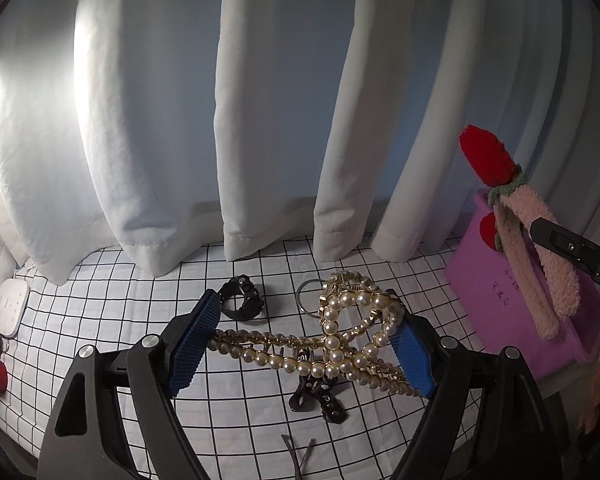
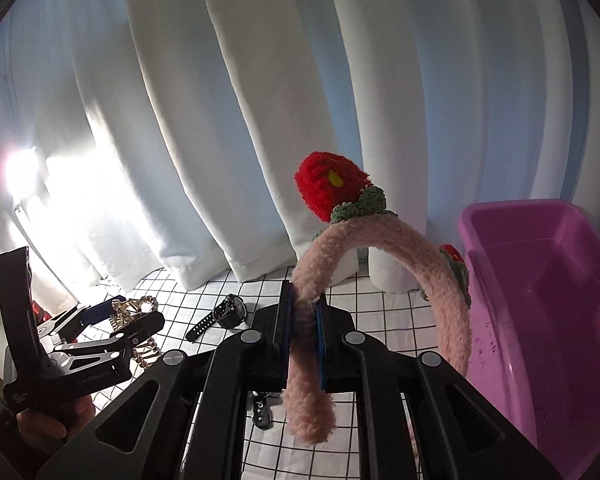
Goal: Organize jewelry
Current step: 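Lift the pearl clip and headband over the pink tub and open both grippers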
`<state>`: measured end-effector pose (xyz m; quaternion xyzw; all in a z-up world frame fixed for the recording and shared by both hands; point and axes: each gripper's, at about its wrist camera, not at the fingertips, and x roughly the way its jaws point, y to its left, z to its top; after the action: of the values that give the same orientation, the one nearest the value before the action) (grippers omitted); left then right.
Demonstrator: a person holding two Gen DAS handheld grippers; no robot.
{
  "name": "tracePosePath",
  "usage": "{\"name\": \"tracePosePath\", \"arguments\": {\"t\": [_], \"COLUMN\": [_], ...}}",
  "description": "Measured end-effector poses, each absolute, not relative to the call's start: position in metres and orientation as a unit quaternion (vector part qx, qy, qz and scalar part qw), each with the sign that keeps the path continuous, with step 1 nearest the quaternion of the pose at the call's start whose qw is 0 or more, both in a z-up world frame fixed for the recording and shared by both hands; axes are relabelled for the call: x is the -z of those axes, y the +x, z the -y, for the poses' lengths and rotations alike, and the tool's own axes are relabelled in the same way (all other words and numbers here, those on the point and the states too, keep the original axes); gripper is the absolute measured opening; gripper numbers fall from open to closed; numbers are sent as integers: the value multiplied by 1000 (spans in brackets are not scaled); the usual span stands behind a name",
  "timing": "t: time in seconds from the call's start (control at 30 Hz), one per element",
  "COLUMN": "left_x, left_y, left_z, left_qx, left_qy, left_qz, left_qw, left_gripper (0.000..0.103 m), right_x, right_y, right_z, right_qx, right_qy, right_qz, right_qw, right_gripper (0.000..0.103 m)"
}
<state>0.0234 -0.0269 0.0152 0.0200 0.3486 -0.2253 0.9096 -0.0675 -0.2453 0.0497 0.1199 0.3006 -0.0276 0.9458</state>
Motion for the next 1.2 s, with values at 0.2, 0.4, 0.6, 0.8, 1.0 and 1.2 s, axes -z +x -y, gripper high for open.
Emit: {"name": "tracePosePath", "arguments": {"t": [0.2, 0.4, 0.6, 0.8, 1.0, 1.2], "left_x": [-43, -64, -72, -67, -50, -28], "left_y": [14, -1, -18, -30, -36, -31], "left_z": [78, 142, 211, 276, 335, 370], "left_qx": [273, 332, 385, 416, 424, 410], "left_qy": [29, 38, 53, 74, 90, 113], "left_qz": [-324, -306, -297, -304, -329, -353], "left_qw": [906, 891, 872, 854, 839, 834], "left_gripper": [79, 79, 79, 79, 79, 79], "right_x": [-78, -95, -91, -66, -33, -7], "right_y": [-101, -141, -181, -203, -205, -197], "right_z": [282, 325, 378, 424, 460, 483], "right_qx": [64, 111, 149, 163, 162, 153], "right_qy": [128, 135, 160, 199, 233, 245], "right_qz": [-260, -235, -235, -248, -268, -291], "right_qw": [955, 956, 947, 934, 921, 912], "right_gripper": [13, 14, 14, 14, 14, 14]}}
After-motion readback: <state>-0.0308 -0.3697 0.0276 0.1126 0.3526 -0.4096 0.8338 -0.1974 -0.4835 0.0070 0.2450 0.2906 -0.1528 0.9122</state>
